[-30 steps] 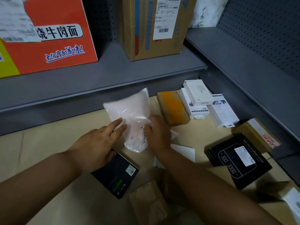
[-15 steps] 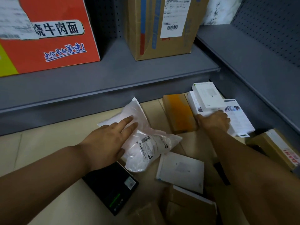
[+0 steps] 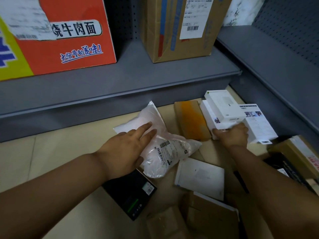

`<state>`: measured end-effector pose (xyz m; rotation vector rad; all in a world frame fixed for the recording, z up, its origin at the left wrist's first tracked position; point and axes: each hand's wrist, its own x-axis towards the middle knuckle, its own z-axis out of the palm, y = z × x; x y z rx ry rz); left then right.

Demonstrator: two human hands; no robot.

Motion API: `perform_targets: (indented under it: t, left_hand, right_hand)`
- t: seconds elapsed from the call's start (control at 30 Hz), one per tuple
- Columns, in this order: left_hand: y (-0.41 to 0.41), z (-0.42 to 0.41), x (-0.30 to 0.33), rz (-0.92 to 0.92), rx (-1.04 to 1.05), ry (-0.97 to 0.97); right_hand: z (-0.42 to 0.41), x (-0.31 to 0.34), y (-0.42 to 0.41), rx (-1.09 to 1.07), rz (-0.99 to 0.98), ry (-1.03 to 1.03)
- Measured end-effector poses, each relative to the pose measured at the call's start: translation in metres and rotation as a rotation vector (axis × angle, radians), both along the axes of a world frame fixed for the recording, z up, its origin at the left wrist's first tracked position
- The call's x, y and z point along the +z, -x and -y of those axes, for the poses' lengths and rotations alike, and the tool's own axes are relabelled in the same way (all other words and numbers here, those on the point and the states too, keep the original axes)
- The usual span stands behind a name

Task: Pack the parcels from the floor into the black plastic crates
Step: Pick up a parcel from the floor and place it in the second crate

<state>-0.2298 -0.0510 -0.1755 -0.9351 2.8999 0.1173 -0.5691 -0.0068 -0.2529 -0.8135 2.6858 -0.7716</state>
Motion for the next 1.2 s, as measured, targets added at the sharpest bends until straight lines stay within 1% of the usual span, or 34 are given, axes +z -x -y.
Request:
perform_targets:
  t: [0.1, 0.17, 0.23, 0.33, 0.47, 0.57, 0.63, 0.73, 0.8, 0.9, 0.93, 1.0, 1.03, 1.13, 1.2]
  left_hand:
    - [-0.018, -0.007, 0.007, 0.022, -0.015, -0.005]
    - [-0.027, -0.011, 0.018, -0.008, -0.002, 0.046]
    - [-0.034, -0.015, 0.026, -0.02, -0.006, 0.055]
    - [-0.046, -0.024, 0.044, 0.012, 0.02, 0.043]
    - [-0.072, -0.033, 0.066, -0.006, 0.013, 0.051]
    - [-0.098, -0.035, 0.083, 0.001, 0.025, 0.092]
    - [-0.117, -0.035, 0.093, 0.013, 0.049, 0.109]
    - [-0.147, -0.034, 0.109, 0.035, 0.086, 0.119]
    - [-0.168, -0.032, 0.118, 0.027, 0.115, 0.119]
    - [-0.2, -0.028, 0.13, -0.013, 0.193, 0.098]
    - [-0.21, -0.027, 0.132, -0.043, 0.243, 0.069]
    - [-0.23, -0.019, 0.136, -0.163, 0.379, -0.067]
    - [-0.24, -0.014, 0.137, -0.264, 0.453, -0.171]
    - [-0.268, -0.006, 0.143, -0.643, 0.623, -0.51]
    - [-0.284, -0.006, 0.147, -0.846, 0.695, -0.654]
  right_hand:
    - [-0.021, 0.01, -0.022, 0.059, 0.013, 0.05]
    - [-0.033, 0.018, -0.04, 0.093, 0.056, 0.071]
    - [-0.043, 0.03, -0.058, 0.121, 0.145, 0.079]
    - [-0.055, 0.051, -0.084, 0.152, 0.279, 0.106]
    - [-0.068, 0.083, -0.115, 0.234, 0.282, 0.124]
    - [-0.073, 0.11, -0.14, 0.33, 0.27, 0.117]
    - [-0.075, 0.126, -0.157, 0.429, 0.194, 0.085]
    - [-0.075, 0.153, -0.187, 0.629, -0.048, -0.019]
    - [-0.072, 0.171, -0.211, 0.756, -0.191, -0.03]
    - [-0.062, 0.194, -0.25, 0.925, -0.333, -0.047]
    - [-0.059, 0.201, -0.263, 0.974, -0.366, -0.049]
    - [-0.051, 0.214, -0.29, 1.06, -0.427, -0.022]
    - [-0.047, 0.22, -0.304, 1.098, -0.447, 0.004]
    - [-0.032, 0.234, -0.343, 1.204, -0.49, 0.098]
    - [-0.02, 0.24, -0.366, 1.266, -0.507, 0.176]
